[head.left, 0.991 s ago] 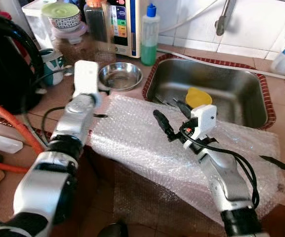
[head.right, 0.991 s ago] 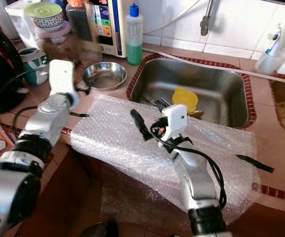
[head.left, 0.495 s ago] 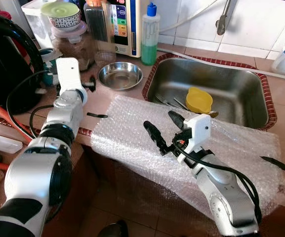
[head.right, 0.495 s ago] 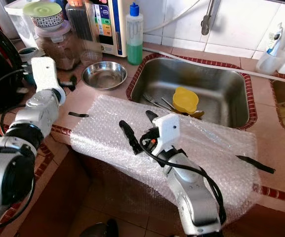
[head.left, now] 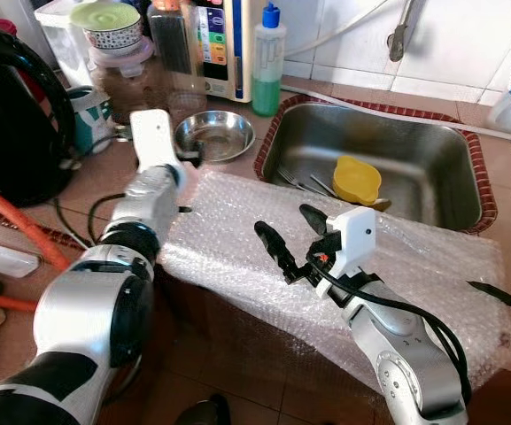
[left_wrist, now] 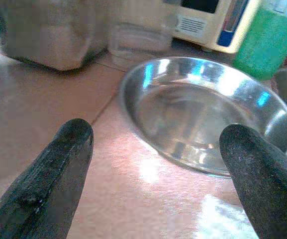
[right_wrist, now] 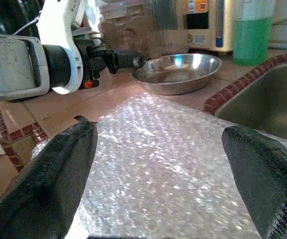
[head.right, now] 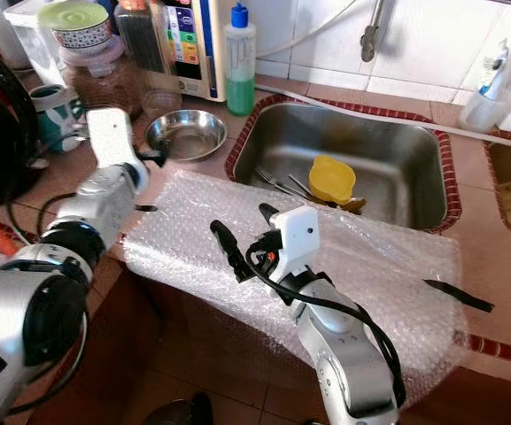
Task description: Kitchen organization
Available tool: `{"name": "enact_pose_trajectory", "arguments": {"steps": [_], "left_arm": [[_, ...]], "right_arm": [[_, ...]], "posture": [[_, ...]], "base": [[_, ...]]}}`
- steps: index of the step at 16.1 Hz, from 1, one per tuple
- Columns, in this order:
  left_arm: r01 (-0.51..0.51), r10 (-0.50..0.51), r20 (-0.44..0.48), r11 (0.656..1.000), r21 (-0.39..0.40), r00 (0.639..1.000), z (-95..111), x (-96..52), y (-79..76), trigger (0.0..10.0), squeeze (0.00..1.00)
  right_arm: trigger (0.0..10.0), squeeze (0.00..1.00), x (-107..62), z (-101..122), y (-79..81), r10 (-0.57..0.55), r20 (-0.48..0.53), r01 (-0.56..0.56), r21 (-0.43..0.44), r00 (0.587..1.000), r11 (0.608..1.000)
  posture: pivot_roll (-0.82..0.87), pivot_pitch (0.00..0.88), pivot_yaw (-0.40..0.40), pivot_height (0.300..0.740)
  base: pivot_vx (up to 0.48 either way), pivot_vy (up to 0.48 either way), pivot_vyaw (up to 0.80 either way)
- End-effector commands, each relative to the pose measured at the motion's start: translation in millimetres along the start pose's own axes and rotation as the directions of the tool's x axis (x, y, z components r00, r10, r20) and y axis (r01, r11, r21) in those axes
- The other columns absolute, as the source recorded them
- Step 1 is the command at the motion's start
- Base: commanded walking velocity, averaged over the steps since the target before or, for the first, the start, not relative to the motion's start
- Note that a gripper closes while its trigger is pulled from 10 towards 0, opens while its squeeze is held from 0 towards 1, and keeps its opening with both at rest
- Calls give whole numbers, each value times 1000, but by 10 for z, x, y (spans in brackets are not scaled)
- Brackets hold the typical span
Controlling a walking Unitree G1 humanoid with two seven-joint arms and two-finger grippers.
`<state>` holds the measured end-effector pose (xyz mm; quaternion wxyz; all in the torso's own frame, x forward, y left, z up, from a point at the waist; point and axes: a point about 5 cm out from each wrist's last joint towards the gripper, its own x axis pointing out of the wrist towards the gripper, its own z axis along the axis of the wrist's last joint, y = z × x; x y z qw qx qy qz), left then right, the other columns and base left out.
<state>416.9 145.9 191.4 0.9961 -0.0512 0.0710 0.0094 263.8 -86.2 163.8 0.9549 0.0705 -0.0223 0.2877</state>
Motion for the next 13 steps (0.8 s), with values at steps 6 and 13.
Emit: {"name": "enact_pose_trajectory", "arguments": {"steps": [6,13], "left_arm": [[98,-102,91,994,51,991,22,-26,-183,10000,0],[134,-144,361,990,54,921,207,-377,-173,10000,0]], "right_arm": [[10000,541,50,112,-29,2,25,-2,-15,1000,1000],[10000,482,105,225,-176,-81,89,87,-70,993,994]], "posture": [[-54,107,55,740],[-17,102,41,740]], "base": [[0,0,-585],[0,0,0]]}}
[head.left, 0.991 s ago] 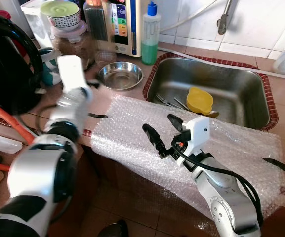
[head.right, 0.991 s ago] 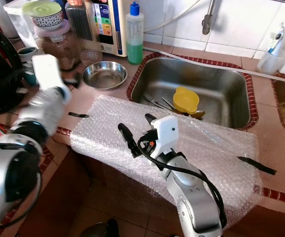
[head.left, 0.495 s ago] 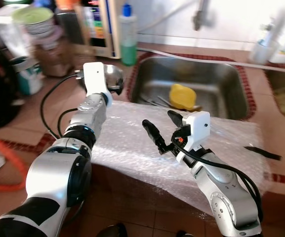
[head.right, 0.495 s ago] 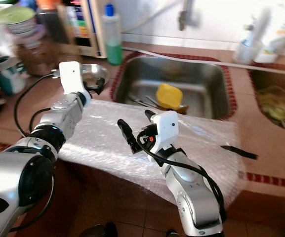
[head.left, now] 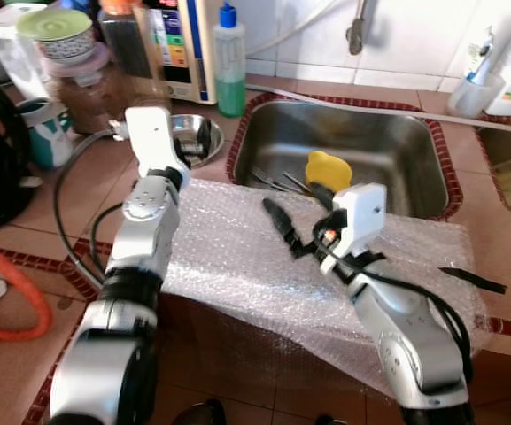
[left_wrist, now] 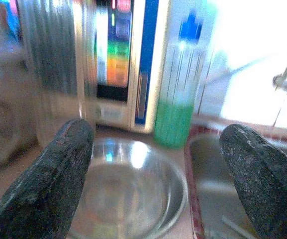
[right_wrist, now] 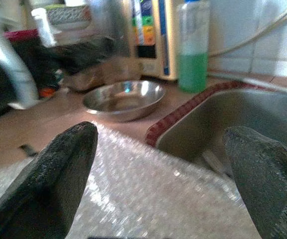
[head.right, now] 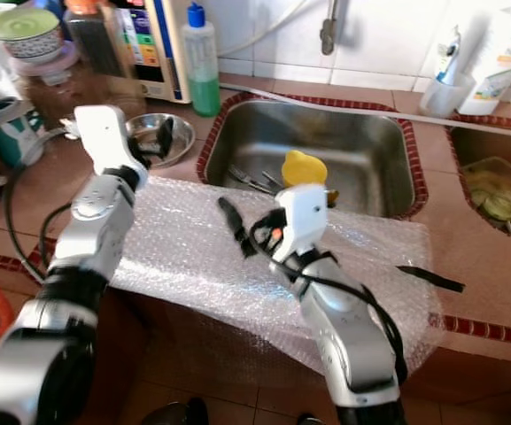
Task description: Kitchen organization
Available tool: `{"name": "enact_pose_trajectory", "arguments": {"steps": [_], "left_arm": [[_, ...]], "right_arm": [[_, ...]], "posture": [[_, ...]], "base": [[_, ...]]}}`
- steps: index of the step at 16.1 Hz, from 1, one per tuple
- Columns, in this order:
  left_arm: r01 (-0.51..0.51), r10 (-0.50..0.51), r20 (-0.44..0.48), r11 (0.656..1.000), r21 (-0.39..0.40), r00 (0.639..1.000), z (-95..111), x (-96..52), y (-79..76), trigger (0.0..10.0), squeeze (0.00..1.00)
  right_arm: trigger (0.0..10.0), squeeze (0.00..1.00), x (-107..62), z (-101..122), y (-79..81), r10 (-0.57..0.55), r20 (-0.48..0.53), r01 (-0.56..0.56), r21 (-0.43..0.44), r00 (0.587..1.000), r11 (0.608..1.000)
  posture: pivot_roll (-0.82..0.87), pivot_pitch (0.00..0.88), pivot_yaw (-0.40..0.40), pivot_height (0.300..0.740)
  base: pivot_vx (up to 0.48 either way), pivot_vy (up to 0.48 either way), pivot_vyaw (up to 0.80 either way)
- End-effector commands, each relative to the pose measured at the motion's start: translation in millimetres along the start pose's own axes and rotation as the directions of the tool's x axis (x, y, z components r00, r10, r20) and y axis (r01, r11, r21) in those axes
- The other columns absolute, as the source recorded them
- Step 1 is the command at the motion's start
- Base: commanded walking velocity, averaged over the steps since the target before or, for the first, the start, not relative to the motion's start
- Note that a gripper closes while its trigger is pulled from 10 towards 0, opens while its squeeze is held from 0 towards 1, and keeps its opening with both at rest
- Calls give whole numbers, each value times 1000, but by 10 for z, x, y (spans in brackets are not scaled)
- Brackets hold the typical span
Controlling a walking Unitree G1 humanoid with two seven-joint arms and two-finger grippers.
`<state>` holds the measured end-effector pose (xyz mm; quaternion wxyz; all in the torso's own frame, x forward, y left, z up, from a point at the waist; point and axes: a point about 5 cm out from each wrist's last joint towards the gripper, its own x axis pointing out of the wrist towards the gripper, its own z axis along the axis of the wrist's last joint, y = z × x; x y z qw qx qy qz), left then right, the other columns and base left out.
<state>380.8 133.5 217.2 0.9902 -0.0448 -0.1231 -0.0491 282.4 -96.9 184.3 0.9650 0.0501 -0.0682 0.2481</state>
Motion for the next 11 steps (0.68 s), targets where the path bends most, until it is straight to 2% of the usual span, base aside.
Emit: {"name": "enact_pose_trajectory", "arguments": {"steps": [1,4,6,11], "left_arm": [[24,-24,21,1000,12,999,39,-75,-58,10000,0],[40,-40,16,999,0,999,47,-218,-85,10000,0],[34,-34,6,999,3,999,68,-280,-70,10000,0],[56,-56,7,998,-14,998,172,-311,-94,10000,0]], "right_arm": [[10000,482,-4,8,-53,-30,7,30,-14,1000,999],[10000,486,12,8,-87,-45,13,45,-20,999,999],[10000,482,31,13,-91,-47,20,48,-25,999,999],[10000,482,51,26,-139,-57,30,58,-39,998,998]], "posture": [[-11,100,41,740],[-7,97,38,740],[-6,93,36,740],[5,94,38,740]], "base": [[0,0,0],[0,0,0],[261,0,0],[358,0,0]]}}
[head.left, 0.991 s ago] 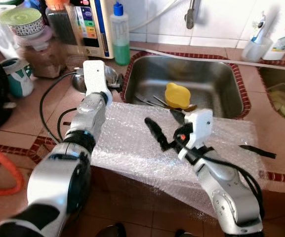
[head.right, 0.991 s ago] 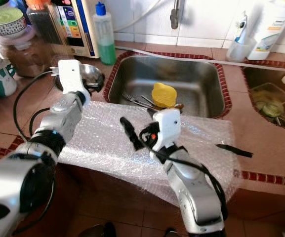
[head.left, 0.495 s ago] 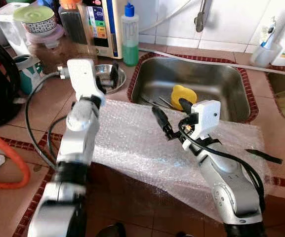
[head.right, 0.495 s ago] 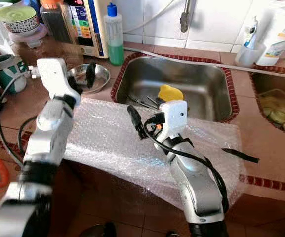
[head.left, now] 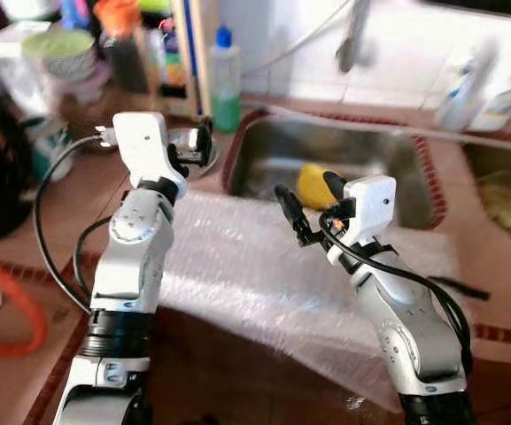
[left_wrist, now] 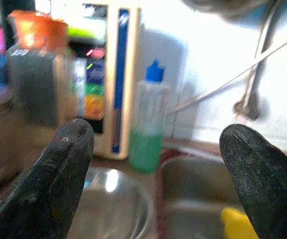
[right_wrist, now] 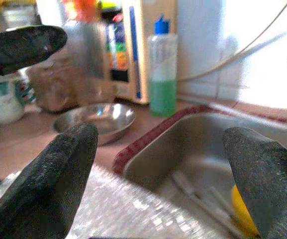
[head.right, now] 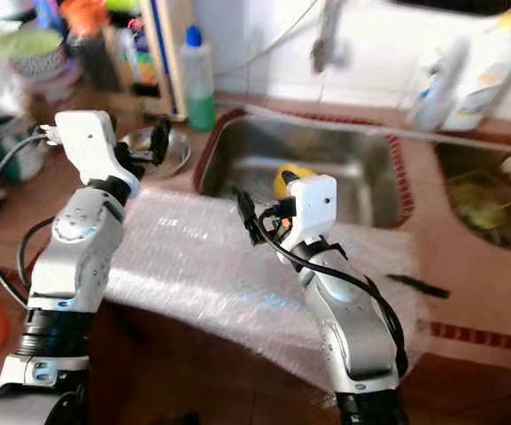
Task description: Kitchen organization
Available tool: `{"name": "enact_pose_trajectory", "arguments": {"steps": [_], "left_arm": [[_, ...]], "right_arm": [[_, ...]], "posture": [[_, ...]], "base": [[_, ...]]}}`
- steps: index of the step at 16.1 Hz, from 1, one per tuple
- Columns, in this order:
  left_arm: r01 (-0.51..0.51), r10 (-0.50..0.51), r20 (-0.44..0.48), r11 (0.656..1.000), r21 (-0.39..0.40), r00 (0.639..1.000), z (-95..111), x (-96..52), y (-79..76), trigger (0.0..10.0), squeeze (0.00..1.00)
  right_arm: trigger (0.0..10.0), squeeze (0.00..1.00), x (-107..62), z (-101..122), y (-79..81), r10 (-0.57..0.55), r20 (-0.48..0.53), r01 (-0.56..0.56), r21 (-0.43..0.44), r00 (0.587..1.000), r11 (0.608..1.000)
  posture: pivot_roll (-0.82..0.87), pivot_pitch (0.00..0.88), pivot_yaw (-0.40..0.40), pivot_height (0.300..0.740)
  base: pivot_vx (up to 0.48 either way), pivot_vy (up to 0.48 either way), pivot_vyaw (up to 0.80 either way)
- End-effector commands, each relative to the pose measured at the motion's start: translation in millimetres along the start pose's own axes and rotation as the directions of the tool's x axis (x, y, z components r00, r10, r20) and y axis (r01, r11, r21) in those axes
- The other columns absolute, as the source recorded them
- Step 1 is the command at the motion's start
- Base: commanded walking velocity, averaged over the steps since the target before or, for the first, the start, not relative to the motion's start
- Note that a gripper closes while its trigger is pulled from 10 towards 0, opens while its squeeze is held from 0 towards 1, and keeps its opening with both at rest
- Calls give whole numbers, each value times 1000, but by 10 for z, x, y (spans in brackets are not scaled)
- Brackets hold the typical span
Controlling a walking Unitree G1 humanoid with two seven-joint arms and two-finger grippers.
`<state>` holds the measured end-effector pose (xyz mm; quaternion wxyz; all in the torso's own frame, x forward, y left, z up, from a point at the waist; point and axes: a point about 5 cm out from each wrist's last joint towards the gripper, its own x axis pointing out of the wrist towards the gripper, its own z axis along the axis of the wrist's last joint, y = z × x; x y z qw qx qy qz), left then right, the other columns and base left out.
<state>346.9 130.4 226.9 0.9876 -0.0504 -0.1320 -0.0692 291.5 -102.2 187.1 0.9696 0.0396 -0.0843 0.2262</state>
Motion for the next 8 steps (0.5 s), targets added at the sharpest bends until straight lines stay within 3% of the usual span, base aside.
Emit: {"name": "enact_pose_trajectory", "arguments": {"steps": [1,5,8], "left_arm": [[20,-20,-7,1000,4,1000,20,-17,-29,10000,0],[29,-29,-7,1000,-1,1000,79,-27,-45,10000,0],[10,-10,0,1000,-13,1000,122,-28,-55,10000,0]], "right_arm": [[10000,482,3,4,-64,-22,5,22,-9,1000,1000],[10000,486,20,-2,-64,-28,9,28,-6,1000,1000],[10000,486,29,-13,-65,-25,11,25,-7,1000,1000]], "posture": [[8,95,40,740],[18,91,40,740],[18,87,37,740]], "base": [[401,0,0],[364,0,0],[175,0,0]]}}
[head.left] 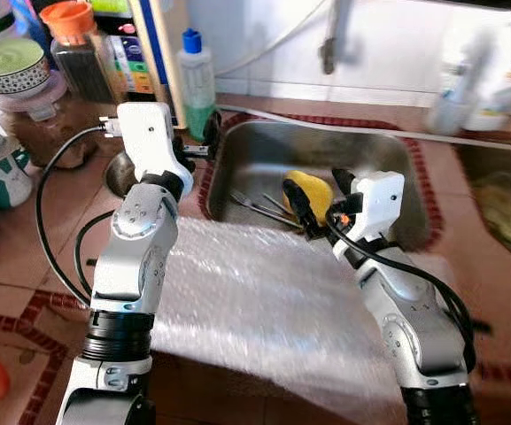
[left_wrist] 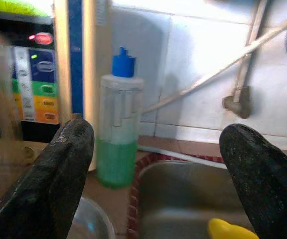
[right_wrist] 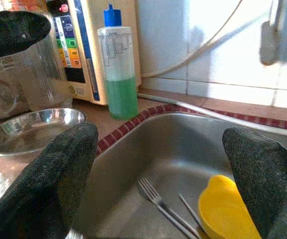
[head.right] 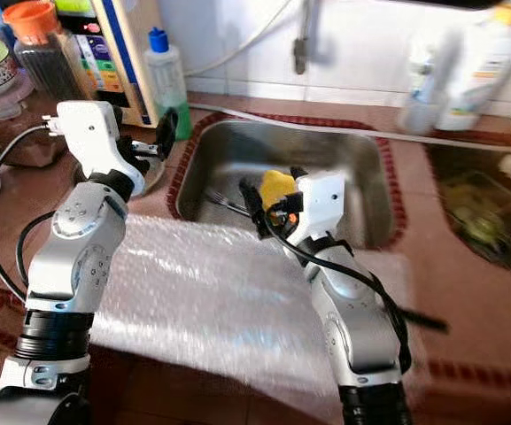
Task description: Kitchen organization
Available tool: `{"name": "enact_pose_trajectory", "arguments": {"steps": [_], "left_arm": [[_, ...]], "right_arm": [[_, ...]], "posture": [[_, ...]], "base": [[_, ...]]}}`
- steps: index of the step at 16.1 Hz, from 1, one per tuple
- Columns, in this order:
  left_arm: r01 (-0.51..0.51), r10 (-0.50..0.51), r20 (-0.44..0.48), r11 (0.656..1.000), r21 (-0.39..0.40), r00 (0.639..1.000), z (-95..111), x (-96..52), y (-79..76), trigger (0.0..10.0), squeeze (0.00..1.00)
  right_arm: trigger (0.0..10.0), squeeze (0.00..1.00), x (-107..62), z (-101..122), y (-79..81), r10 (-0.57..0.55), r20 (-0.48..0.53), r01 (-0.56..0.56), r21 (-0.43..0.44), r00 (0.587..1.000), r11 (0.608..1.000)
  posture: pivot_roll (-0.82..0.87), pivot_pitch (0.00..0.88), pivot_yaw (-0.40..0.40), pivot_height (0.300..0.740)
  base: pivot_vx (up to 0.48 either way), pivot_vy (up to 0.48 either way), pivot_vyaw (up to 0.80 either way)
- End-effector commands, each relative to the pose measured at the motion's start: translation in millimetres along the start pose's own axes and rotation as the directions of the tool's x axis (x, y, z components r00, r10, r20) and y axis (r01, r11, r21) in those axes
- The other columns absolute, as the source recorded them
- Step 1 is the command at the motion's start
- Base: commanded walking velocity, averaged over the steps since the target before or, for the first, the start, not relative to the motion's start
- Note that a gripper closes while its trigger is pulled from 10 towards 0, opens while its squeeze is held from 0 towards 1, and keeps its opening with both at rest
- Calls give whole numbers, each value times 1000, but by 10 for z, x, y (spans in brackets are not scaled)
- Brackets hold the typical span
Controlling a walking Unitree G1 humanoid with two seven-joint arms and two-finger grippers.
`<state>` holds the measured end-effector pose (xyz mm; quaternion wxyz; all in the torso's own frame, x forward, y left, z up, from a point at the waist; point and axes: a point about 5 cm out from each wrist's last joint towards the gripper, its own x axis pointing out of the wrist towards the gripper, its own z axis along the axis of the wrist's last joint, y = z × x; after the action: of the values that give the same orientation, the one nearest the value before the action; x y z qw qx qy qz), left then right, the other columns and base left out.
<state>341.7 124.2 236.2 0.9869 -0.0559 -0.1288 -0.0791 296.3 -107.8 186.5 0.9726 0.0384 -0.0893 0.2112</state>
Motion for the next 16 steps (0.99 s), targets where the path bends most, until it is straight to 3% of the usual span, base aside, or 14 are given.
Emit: {"name": "enact_pose_trajectory", "arguments": {"steps": [1,13,16], "left_arm": [[-26,26,16,1000,-3,1000,40,-12,40,10000,0],[-3,3,-10,1000,-7,1000,10,-40,13,10000,0],[14,-14,-1,1000,-4,1000,27,-40,5,10000,0]], "right_arm": [[10000,486,14,-9,-1,5,-1,-5,-2,1000,1000],[10000,482,37,-9,-6,8,4,-8,-1,1000,1000],[10000,486,48,-1,-16,4,6,-4,-4,1000,1000]], "posture": [[19,85,35,740],[21,86,38,740],[20,86,38,740]], "base": [[0,0,0],[0,0,0],[384,0,0]]}}
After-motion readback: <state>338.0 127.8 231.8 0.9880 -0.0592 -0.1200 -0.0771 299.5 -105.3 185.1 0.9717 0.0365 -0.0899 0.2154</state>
